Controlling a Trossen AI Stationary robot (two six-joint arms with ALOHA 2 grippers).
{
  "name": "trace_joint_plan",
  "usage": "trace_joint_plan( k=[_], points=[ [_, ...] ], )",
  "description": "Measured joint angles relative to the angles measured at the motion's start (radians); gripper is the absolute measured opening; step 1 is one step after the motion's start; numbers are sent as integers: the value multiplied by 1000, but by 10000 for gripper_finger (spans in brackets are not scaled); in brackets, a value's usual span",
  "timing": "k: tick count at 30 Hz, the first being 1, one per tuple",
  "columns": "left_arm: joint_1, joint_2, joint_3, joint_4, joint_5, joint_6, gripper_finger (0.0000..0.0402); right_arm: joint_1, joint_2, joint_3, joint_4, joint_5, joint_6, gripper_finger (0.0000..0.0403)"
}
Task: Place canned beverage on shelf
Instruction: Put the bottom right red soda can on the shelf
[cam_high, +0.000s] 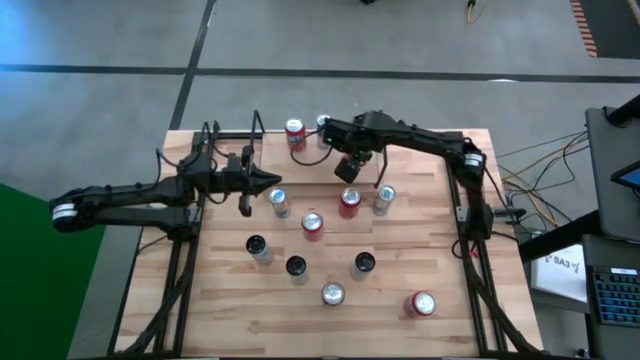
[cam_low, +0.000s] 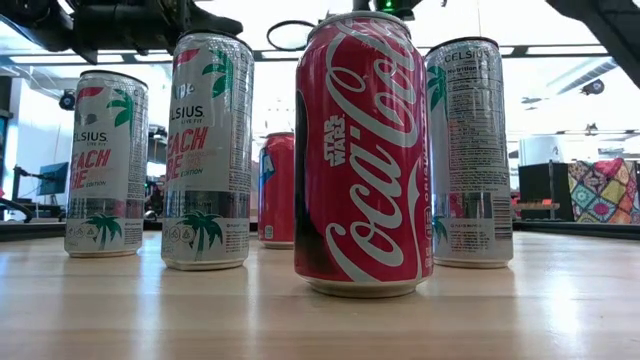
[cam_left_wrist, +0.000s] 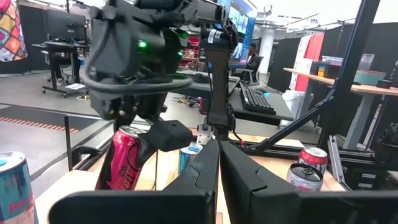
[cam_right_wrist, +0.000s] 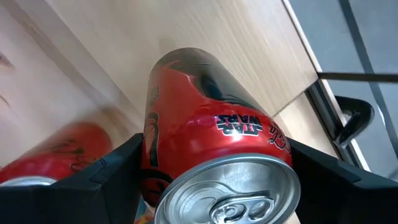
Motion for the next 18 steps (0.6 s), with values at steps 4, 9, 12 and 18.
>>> trace_joint_plan(
  k=[4, 9, 12, 18],
  points=[
    [0, 12, 0, 2, 0, 0, 0, -10, 36, 30, -8, -19, -29, 302],
    [0, 15, 0, 3, 0, -4, 0, -20, 51, 42, -11, -53, -49, 302],
    [0, 15, 0, 5, -1, 4, 0, -27, 51, 39, -12, -53, -55, 302],
    [0, 15, 0, 29, -9, 21, 0, -43, 51, 39, -12, -52, -64, 302]
  ],
)
